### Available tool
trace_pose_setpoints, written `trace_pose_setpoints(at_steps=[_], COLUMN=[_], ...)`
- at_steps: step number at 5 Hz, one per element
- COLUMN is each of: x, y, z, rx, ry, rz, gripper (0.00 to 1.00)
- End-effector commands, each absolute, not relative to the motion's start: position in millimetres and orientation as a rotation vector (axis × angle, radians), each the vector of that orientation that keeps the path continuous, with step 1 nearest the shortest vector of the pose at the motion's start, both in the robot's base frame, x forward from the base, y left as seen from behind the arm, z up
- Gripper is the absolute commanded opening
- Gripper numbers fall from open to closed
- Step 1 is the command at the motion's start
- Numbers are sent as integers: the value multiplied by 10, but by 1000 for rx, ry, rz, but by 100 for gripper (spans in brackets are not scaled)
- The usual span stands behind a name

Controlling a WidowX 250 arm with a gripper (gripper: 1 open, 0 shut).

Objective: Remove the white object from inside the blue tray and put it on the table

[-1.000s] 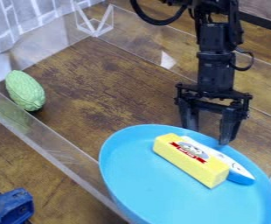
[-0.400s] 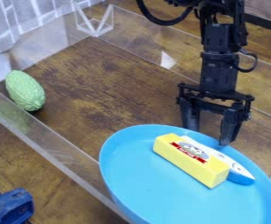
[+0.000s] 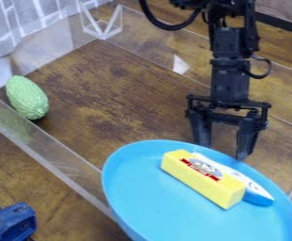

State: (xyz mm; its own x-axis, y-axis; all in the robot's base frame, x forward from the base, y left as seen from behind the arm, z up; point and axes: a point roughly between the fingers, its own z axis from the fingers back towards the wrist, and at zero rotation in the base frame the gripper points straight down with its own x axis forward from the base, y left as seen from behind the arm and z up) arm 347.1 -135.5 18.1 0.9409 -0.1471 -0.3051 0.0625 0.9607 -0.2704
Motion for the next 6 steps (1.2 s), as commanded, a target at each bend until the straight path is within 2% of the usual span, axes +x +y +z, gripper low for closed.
trace_pose_setpoints(at_steps=[1,3,6], x=[3367,3132,2970], y=[-1412,-1520,-1646], z=[80,100,172], rx=[-259,-253,-217], ry=[360,360,378], rz=[43,152,164], gripper=[100,100,100])
